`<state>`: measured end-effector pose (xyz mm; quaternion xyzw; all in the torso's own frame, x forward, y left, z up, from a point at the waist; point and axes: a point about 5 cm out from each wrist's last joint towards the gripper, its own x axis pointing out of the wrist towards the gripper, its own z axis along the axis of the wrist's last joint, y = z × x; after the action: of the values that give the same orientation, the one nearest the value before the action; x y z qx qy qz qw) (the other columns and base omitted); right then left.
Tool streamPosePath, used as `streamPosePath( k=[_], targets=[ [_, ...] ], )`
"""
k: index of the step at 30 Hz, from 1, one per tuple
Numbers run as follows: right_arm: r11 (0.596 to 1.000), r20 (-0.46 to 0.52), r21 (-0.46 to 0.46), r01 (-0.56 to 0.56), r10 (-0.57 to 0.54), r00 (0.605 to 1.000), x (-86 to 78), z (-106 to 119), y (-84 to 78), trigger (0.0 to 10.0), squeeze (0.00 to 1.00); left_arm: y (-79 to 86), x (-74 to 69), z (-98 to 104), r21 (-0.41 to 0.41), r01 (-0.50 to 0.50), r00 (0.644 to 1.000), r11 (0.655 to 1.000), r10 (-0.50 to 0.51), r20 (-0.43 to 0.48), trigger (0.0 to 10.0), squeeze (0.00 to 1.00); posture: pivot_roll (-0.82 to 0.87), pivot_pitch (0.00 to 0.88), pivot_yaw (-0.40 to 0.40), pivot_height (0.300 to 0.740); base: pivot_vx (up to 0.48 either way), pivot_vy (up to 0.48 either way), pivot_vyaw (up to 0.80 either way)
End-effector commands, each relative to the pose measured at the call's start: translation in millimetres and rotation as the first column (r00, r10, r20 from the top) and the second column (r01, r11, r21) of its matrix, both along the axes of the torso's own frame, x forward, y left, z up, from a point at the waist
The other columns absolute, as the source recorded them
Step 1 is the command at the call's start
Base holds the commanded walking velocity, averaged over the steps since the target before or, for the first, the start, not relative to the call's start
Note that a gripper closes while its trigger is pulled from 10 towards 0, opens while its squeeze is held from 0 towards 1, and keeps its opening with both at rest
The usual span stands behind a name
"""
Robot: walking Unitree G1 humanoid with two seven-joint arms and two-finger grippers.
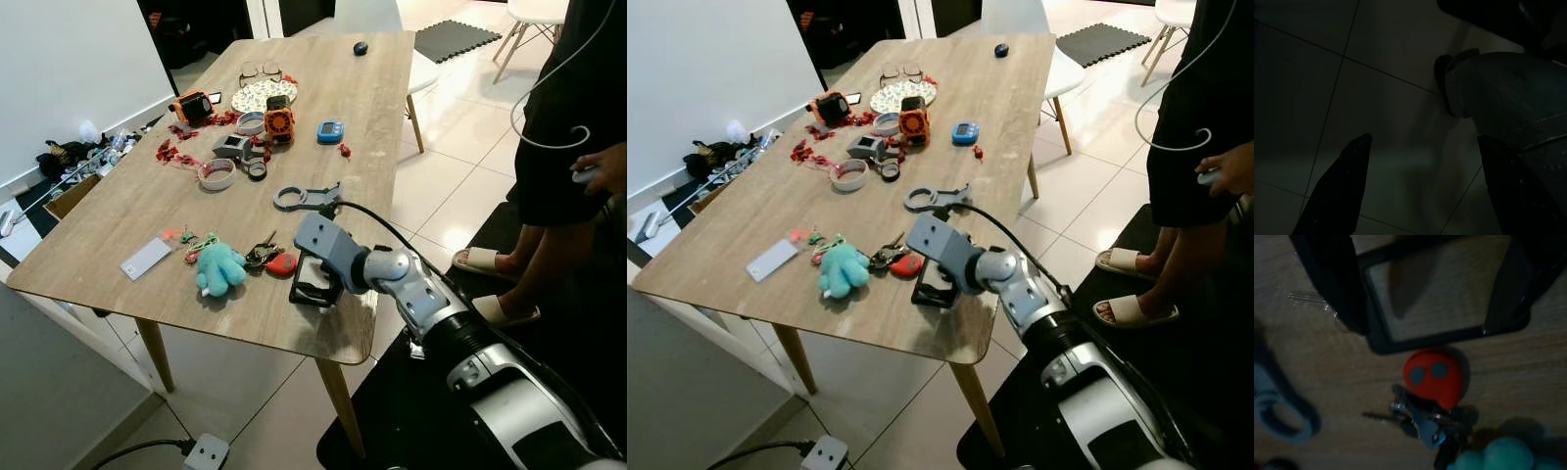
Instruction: Hang keys on a hook
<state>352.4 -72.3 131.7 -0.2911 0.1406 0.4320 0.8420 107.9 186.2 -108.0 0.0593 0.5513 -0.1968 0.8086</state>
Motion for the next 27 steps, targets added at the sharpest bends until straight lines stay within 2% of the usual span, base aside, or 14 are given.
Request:
streamPosePath(
  k=[1, 4, 9, 11, 21, 27],
  targets=[
    [1.000, -0.098, -0.024, 0.000, -0.003, 0.995, -9.6, -18.9, 0.5, 10.0, 0.00, 3.4, -30.1, -6.7, -0.002, 0.014, 0.994, 1.000, -0.014, -0.109, 10.0, 0.00, -0.12, 0.155, 0.113, 0.740, 0.000, 0.000, 0.00],
    [0.997, -0.184, -0.068, 0.025, -0.037, 0.982, -18.1, -32.5, -8.1, 10.0, 0.00, 3.7, -27.8, -6.1, -0.006, 0.014, 0.995, 1.000, -0.014, -0.101, 10.0, 0.00, -0.13, 0.155, 0.115, 0.740, 0.000, 0.000, 0.00],
    [0.996, -0.221, -0.075, 0.039, -0.055, 0.974, -22.1, -37.5, -12.9, 10.0, 0.00, 3.3, -26.8, -5.9, -0.007, 0.017, 0.995, 1.000, -0.018, -0.099, 10.0, 0.00, -0.13, 0.155, 0.117, 0.740, 0.000, 0.000, 0.00],
    [0.998, -0.275, -0.056, 0.010, -0.025, 0.961, -34.1, -41.2, -19.8, 10.0, 0.00, 1.8, -24.3, -5.5, -0.013, 0.023, 0.995, 1.000, -0.024, -0.093, 10.0, 0.00, -0.13, 0.157, 0.119, 0.740, 0.000, 0.000, 0.00],
    [0.991, -0.322, -0.027, -0.129, 0.114, 0.940, -57.2, -34.1, -28.2, 10.0, 0.00, 1.9, -21.6, -5.0, -0.013, 0.024, 0.996, 1.000, -0.026, -0.088, 10.0, 0.00, -0.14, 0.147, 0.115, 0.740, 0.000, 0.000, 0.00],
    [0.987, -0.326, -0.056, -0.148, 0.122, 0.938, -63.4, -32.4, -33.0, 10.0, 0.00, 2.5, -20.6, -4.7, -0.012, 0.023, 0.996, 1.000, -0.023, -0.086, 10.0, 0.00, -0.14, 0.140, 0.113, 0.740, 0.000, 0.000, 0.00]
  ],
)
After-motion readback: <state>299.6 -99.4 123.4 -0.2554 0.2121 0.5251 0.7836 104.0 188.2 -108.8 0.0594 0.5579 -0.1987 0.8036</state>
